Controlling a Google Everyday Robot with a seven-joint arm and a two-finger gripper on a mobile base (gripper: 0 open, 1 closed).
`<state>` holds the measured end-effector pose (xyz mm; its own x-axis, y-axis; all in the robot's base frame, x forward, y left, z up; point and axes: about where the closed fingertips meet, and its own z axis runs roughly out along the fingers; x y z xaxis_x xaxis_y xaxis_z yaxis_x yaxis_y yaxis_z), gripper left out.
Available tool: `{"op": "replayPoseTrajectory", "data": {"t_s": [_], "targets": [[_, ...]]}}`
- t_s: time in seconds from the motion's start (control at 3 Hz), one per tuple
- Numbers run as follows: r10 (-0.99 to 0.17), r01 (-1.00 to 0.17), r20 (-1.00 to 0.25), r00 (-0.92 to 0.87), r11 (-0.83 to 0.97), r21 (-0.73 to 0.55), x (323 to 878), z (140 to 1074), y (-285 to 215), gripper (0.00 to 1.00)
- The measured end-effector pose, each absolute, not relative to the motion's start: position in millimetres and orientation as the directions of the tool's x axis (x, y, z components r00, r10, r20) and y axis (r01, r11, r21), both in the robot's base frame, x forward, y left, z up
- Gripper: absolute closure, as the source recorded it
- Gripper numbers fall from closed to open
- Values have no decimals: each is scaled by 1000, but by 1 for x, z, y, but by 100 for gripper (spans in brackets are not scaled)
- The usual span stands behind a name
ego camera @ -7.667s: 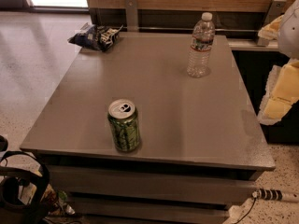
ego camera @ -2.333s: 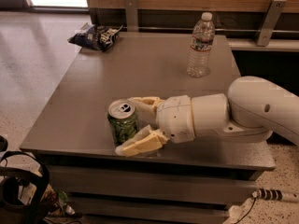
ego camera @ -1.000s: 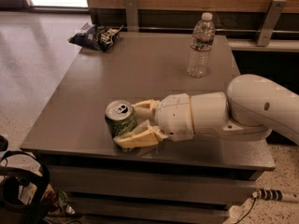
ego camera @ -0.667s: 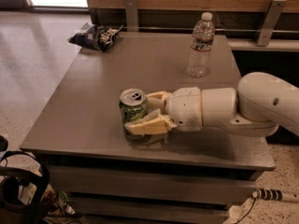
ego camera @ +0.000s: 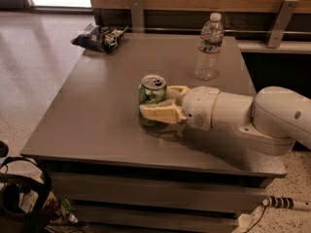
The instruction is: Move green can near blue chip bag
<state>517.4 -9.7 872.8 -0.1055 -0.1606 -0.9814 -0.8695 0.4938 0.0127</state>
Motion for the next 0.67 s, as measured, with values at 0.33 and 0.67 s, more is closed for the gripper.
{"op": "replayPoseTrajectory", "data": {"t_s": [0.33,0.67], "targets": [[-194,-755,-970,-145,656,-18,569,895,-33,100],[-230,-701,-958,-169,712,-47,600,907,-52,100]]}}
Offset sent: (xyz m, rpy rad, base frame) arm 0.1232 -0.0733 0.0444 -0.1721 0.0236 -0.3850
